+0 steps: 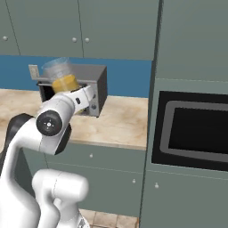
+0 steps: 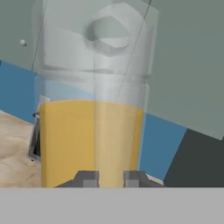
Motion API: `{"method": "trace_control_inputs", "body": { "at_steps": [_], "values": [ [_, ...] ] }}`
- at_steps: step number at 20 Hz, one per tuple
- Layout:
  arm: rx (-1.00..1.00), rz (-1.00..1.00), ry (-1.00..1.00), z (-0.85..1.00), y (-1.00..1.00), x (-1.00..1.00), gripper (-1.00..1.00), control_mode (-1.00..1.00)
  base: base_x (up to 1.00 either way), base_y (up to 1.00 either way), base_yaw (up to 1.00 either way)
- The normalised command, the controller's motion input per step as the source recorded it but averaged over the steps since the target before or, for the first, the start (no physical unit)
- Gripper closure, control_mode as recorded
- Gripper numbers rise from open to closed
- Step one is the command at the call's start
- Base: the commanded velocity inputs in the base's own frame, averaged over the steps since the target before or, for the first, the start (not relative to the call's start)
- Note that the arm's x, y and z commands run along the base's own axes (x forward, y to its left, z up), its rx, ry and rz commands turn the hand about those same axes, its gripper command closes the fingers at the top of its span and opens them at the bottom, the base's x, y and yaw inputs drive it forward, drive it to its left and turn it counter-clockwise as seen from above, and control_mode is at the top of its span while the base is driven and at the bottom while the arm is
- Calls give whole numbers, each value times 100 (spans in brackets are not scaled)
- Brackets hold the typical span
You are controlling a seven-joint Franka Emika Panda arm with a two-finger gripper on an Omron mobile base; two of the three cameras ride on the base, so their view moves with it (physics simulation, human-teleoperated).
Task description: Move the potato and onion from the top shelf to the second highest shelf to make space. Then, place the pitcher from the counter on the cleared top shelf.
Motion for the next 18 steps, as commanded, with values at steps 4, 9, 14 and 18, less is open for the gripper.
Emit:
{"method": "trace_control_inputs", "body": {
  "at_steps": [4,9,14,18],
  "values": [
    [0,0,0,0,0,-1,100,100,-45,-3,-5],
    [0,0,0,0,0,0,100,100,-96,-39,-13],
    [0,0,0,0,0,0,100,100,-96,-73,-19],
    [0,0,0,0,0,0,100,100,-63,-100,-31]
  ]
}}
